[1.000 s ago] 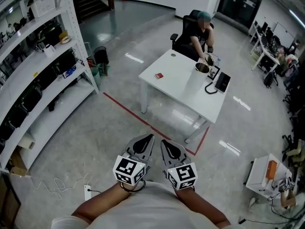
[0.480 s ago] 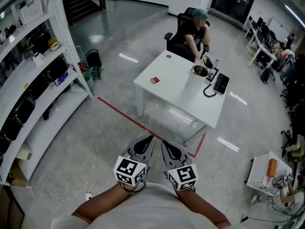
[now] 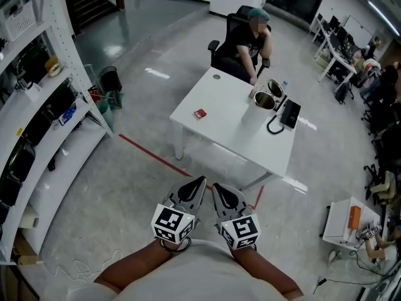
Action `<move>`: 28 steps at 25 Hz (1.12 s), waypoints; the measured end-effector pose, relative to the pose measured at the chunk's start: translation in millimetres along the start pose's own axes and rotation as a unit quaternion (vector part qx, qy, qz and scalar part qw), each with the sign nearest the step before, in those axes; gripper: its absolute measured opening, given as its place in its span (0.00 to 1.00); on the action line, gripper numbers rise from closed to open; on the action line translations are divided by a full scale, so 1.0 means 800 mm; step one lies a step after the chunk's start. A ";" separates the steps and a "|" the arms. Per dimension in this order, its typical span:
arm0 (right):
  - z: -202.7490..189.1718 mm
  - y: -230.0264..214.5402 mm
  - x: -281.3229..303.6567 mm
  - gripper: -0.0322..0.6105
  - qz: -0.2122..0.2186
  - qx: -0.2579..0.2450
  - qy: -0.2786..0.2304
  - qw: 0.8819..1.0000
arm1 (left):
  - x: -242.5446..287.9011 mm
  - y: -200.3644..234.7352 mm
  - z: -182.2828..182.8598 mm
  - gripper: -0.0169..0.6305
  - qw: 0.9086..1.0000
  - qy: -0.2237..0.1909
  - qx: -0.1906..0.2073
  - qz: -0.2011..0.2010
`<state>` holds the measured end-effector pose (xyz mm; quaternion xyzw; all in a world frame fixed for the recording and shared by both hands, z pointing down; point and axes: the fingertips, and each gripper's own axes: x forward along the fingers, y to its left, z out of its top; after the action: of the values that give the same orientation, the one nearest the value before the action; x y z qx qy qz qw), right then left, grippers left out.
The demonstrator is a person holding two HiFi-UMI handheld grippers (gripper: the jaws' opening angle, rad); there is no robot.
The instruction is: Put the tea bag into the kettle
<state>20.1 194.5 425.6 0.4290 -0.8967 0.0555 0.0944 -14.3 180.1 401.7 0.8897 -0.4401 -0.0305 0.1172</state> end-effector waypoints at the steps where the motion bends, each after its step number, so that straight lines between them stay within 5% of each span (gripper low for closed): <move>1: 0.003 -0.002 0.012 0.07 -0.003 0.003 0.001 1.000 | 0.005 0.011 0.004 0.04 1.000 0.001 -0.001 -0.003; 12: 0.038 -0.004 0.133 0.07 -0.026 0.013 0.005 1.000 | 0.039 0.140 0.049 0.04 1.000 -0.001 -0.007 -0.023; 28: 0.060 -0.003 0.218 0.07 -0.029 0.007 -0.005 1.000 | 0.054 0.220 0.063 0.04 0.999 -0.001 -0.010 -0.031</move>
<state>-91.0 52.1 416.5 0.4557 -0.8839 0.0573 0.0886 -132.6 33.3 396.1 0.9016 -0.4123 -0.0396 0.1246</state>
